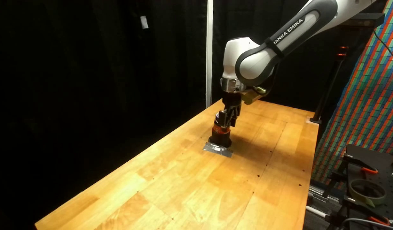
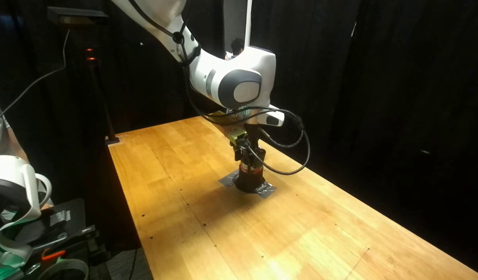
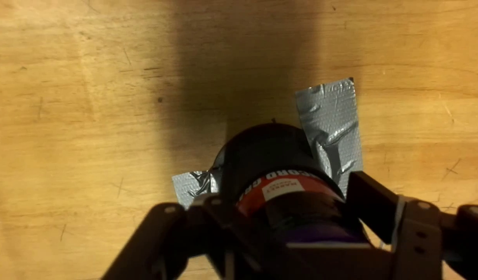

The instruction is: Put the rubber band around the jar.

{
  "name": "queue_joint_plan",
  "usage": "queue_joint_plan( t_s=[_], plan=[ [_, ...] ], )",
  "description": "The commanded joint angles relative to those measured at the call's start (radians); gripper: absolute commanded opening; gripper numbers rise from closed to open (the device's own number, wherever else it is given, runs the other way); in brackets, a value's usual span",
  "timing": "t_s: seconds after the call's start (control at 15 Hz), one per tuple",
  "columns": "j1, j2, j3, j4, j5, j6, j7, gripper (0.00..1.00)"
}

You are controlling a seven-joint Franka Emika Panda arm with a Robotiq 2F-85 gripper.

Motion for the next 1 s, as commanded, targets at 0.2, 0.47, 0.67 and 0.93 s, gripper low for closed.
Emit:
queue_joint_plan(
  t_s=[0.2, 0.47, 0.67, 0.93],
  plan=[
    [-0.009, -0.062, -0.010, -0.075, 0.008, -0.069, -0.032, 0.22],
    [-0.011, -0.082, -0.019, -0.099, 0.006, -0.064, -0.027, 0.51],
    [-0.014, -0.096, -0.026, -0.128, 0.003, -0.064, -0.027, 0.21],
    [-0.018, -0.115, -0.025, -0.168, 0.008, -0.041, -0.038, 0.08]
  ],
)
